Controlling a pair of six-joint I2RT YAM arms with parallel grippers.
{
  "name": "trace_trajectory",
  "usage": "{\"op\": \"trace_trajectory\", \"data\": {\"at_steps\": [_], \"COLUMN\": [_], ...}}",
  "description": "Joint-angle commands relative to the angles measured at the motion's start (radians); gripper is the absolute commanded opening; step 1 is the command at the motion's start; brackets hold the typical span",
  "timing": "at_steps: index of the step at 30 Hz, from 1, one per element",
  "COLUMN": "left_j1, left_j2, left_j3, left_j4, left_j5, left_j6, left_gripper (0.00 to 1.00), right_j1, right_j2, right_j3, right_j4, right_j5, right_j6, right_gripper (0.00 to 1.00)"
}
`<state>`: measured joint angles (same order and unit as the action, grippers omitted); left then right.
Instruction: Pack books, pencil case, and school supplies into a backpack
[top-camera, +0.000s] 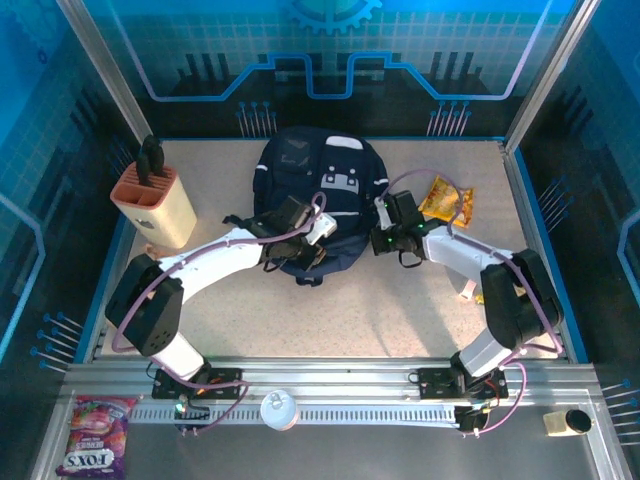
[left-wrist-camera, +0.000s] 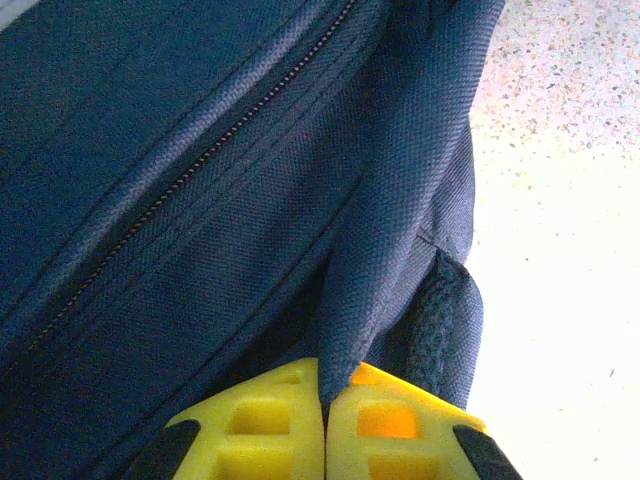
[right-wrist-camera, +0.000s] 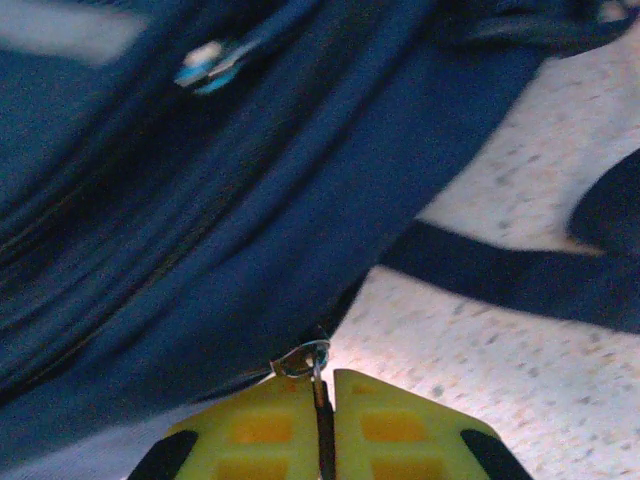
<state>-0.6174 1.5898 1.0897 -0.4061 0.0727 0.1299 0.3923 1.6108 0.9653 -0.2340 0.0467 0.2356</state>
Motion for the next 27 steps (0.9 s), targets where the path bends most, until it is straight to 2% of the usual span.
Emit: {"op": "trace_trajectory", "data": {"at_steps": [1, 3, 6, 8, 12, 16, 19, 23, 27], "left_j1": [0.013, 0.013, 0.013, 0.012, 0.012, 0.009, -0.002, -0.035, -0.044], "left_j2": [-0.066, -0.079, -0.093, -0.098, -0.116, -0.095, -0.017, 0.124, 0.236], "left_j3": [-0.023, -0.031, -0.04, -0.033, 0.005, 0.079, 0.16, 0.289, 0.392], "left_j4": [-0.09, -0.097, -0.101, -0.111, -0.133, -0.153, -0.178, -0.232, -0.276], "left_j5": [-0.025, -0.014, 0.005, 0.02, 0.06, 0.037, -0.021, -0.121, -0.142], "left_j6": [-0.026, -0.025, -0.023, -0.018, 0.0, 0.046, 0.104, 0.204, 0.288], "left_gripper": [0.04, 0.05, 0.11, 0.2, 0.52, 0.64, 0.68, 0.69, 0.69], "right_j1": [-0.074, -0.095, -0.109, -0.109, -0.12, -0.159, -0.187, -0.201, -0.211], "right_j2": [0.049, 0.078, 0.105, 0.094, 0.01, -0.084, -0.1, -0.091, -0.082], "right_j3": [0.075, 0.099, 0.14, 0.147, 0.114, 0.052, 0.043, 0.048, 0.047], "right_j4": [0.026, 0.03, 0.011, 0.001, -0.011, 0.028, 0.044, 0.06, 0.065], "right_j5": [0.034, 0.009, -0.044, -0.096, -0.185, -0.25, -0.292, -0.343, -0.35], "right_j6": [0.022, 0.024, 0.025, 0.018, 0.023, 0.096, 0.156, 0.202, 0.226], "right_gripper": [0.11, 0.13, 0.18, 0.27, 0.44, 0.58, 0.62, 0.63, 0.62]}}
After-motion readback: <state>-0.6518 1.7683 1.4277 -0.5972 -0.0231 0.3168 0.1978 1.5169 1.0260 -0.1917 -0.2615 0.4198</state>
